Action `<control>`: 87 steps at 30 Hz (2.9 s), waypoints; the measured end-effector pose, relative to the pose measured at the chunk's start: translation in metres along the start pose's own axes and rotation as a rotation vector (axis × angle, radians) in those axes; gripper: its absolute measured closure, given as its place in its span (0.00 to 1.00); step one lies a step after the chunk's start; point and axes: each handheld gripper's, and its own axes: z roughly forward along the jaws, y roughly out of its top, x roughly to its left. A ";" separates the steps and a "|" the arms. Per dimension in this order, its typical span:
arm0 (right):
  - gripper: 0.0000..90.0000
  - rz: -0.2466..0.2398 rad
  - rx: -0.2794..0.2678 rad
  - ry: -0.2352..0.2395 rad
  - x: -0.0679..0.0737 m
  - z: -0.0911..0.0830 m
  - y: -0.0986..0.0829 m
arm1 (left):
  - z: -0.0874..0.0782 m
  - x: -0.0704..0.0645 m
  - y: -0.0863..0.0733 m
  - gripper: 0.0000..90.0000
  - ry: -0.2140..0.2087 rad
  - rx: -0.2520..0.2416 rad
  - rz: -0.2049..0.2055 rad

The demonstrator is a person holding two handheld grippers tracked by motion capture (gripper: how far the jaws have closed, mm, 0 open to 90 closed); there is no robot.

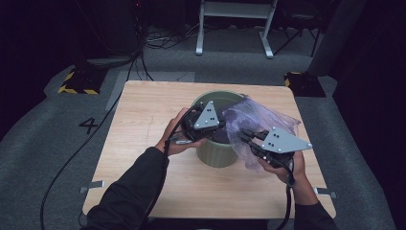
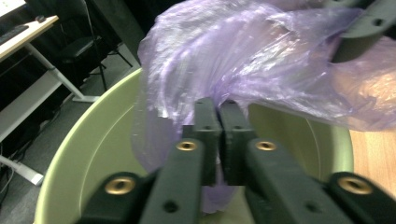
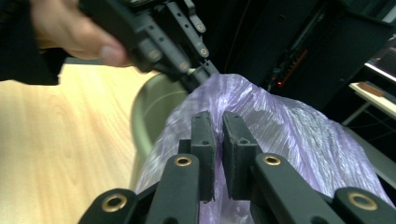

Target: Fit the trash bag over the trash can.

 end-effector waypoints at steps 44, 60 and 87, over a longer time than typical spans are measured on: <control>0.23 0.137 -0.005 -0.255 -0.044 -0.077 -0.062 | -0.006 0.044 -0.039 1.00 0.046 0.050 -0.147; 0.83 0.065 0.001 -0.156 -0.047 -0.041 -0.054 | -0.028 0.040 -0.037 0.35 0.015 -0.021 -0.208; 0.97 -0.005 0.020 -0.108 -0.027 -0.028 -0.033 | -0.021 -0.056 0.005 0.39 -0.139 -0.084 -0.075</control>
